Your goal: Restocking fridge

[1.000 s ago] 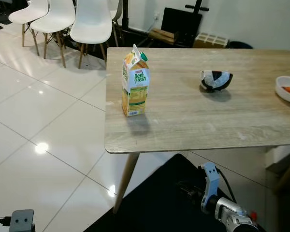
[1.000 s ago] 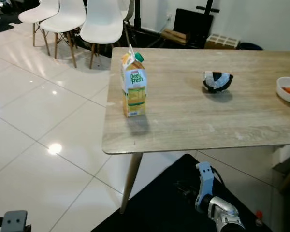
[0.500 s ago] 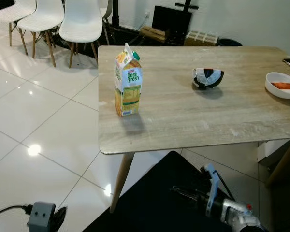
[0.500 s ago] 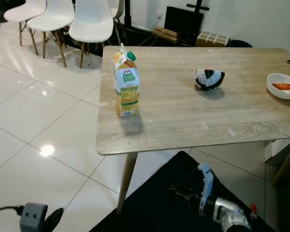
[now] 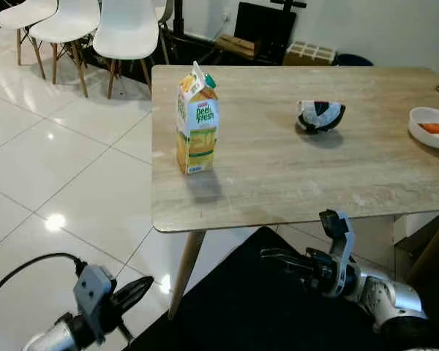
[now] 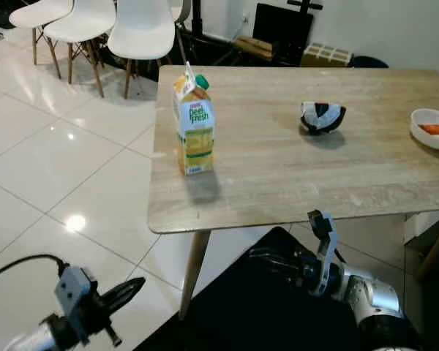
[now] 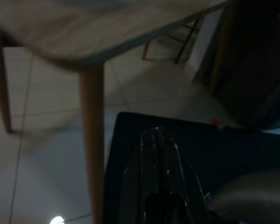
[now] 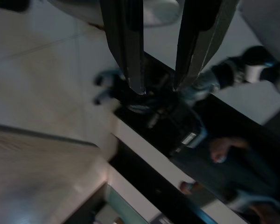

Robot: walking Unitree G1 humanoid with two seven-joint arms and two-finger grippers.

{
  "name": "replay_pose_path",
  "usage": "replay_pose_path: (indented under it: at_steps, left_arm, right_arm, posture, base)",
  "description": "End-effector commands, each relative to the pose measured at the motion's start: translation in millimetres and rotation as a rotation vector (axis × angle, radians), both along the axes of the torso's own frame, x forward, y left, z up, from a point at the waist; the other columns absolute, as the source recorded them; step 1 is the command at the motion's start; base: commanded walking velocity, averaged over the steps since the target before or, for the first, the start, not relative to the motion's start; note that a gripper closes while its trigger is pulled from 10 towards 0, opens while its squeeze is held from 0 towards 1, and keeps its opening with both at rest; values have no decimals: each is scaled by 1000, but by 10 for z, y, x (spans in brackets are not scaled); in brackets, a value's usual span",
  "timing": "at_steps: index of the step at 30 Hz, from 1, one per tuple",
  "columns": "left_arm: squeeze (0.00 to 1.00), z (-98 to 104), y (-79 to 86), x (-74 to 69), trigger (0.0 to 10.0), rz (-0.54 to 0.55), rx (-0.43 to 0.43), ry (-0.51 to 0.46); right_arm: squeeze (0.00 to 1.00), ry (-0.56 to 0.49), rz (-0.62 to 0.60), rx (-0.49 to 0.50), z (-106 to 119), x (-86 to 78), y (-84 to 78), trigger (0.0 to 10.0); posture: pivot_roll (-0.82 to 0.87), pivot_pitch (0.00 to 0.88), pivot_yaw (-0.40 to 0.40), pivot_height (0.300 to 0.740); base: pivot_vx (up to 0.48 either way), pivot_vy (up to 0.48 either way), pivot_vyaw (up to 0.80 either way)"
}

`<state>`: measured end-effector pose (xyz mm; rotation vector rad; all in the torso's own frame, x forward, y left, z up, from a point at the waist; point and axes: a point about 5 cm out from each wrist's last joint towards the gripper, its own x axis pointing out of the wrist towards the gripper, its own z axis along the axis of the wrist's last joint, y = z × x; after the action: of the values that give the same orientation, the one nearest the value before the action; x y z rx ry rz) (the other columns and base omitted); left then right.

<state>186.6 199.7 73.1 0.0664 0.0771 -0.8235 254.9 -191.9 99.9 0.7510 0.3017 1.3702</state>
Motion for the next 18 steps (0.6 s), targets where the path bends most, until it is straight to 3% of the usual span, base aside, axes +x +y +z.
replay_pose_path:
  at_steps: [1, 3, 5, 8, 10, 13, 15, 17, 18]
  left_arm:
    - [0, 332, -100, 94, 10000, -43, -17, -77]
    - [0, 532, -158, 150, 10000, -50, -38, -130]
    - [0, 588, -171, 163, 10000, -53, -45, -139]
    - [0, 972, -199, 352, 10000, 8, -87, -283]
    - [0, 1053, -194, 399, 10000, 33, -95, -319]
    - [0, 1389, -117, 606, 10000, 194, -134, -424]
    - [0, 1467, -99, 637, 10000, 224, -148, -441]
    - [0, 1648, 1, 795, 10000, 339, -86, -489]
    - [0, 1648, 1, 795, 10000, 339, -86, -489]
  right_arm:
    - [0, -49, 20, 100, 232, 12, -1, 10000]
    - [0, -80, 23, 151, 355, 35, 16, 10000]
    - [0, -86, 24, 165, 396, 38, 21, 10000]
    - [0, -172, -52, 203, 592, 155, 65, 10000]
    - [0, -189, -79, 203, 622, 189, 74, 10000]
    - [0, -229, -187, 222, 744, 301, 84, 10000]
    - [0, -236, -213, 224, 773, 325, 86, 10000]
    - [0, -277, -350, 185, 839, 474, 96, 10000]
    - [0, -277, -350, 185, 839, 474, 96, 10000]
  posture:
    - [-32, 109, -70, 740]
    - [-32, 110, -70, 740]
    - [-32, 110, -70, 740]
    - [-31, 107, -71, 740]
    - [-31, 106, -71, 740]
    - [-26, 104, -72, 740]
    - [-26, 104, -72, 740]
    - [-24, 101, -69, 740]
    - [-24, 101, -69, 740]
  base:
    - [0, 0, 0]
    - [0, 0, 0]
    - [0, 0, 0]
    - [0, 0, 0]
    - [0, 0, 0]
    - [0, 0, 0]
    - [0, 0, 0]
    - [0, 0, 0]
    - [0, 0, 0]
